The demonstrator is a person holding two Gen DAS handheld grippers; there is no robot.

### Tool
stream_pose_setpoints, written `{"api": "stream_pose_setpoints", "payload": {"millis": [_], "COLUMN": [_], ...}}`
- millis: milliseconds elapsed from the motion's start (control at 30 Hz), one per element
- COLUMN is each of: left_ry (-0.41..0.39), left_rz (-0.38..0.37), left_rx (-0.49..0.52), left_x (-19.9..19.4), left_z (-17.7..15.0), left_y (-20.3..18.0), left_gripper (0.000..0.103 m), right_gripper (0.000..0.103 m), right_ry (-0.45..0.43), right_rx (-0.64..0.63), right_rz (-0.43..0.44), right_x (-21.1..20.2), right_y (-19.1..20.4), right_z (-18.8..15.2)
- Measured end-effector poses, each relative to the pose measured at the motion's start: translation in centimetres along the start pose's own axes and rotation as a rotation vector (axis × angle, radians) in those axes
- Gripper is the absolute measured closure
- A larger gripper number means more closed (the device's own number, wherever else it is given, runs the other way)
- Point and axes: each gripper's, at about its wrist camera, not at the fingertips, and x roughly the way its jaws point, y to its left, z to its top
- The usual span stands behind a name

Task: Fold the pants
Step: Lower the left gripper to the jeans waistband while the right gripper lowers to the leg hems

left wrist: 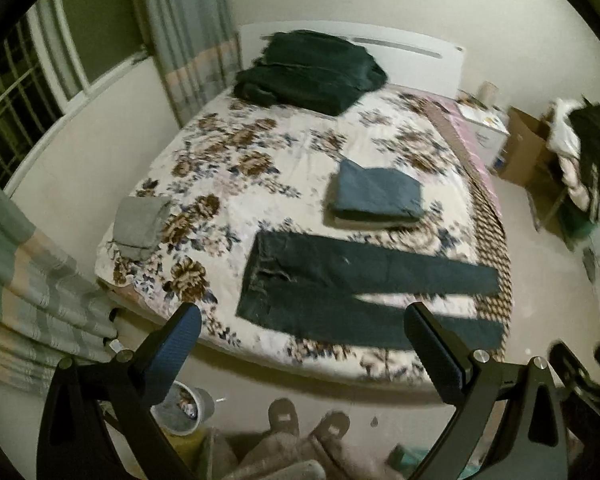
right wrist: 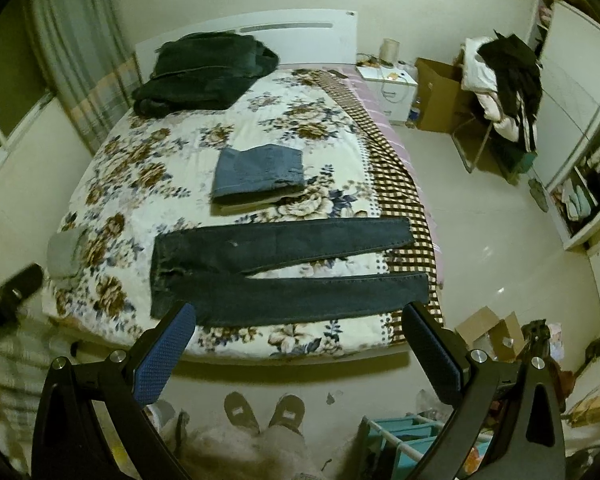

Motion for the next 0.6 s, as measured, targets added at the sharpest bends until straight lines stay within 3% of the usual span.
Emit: {"api": "stream_pose_setpoints", "payload": {"millis": [133, 200, 400, 600], "left_ry": [-0.011, 0.009, 0.168, 0.334], "left_rz": [0.076, 0.114, 0.169, 0.217], "left_rx": [-0.076, -0.096, -0.170, -0.270], "left_x": [4.9, 7.6, 17.0, 29.7], "left_z": [2.6, 2.4, 4.1, 6.7], "left_y": [-0.2, -1.0, -1.6, -2.1], "left_gripper": [0.000, 0.000, 0.000, 0.000], "right_gripper": [0.000, 0.000, 0.000, 0.000], "right_ry": [0.013, 0.011, 0.101, 0.172], "right_rx": [0.057, 0.081, 0.225, 0.364], "right_rz": [-0.019, -0.045, -0.086, -0.179], "right_x": [4.4, 7.3, 18.2, 30.4], "right_y": [-2.8, -4.5, -9.4, -12.0], "right_z": [2.0, 3.1, 7.6, 11.8]}}
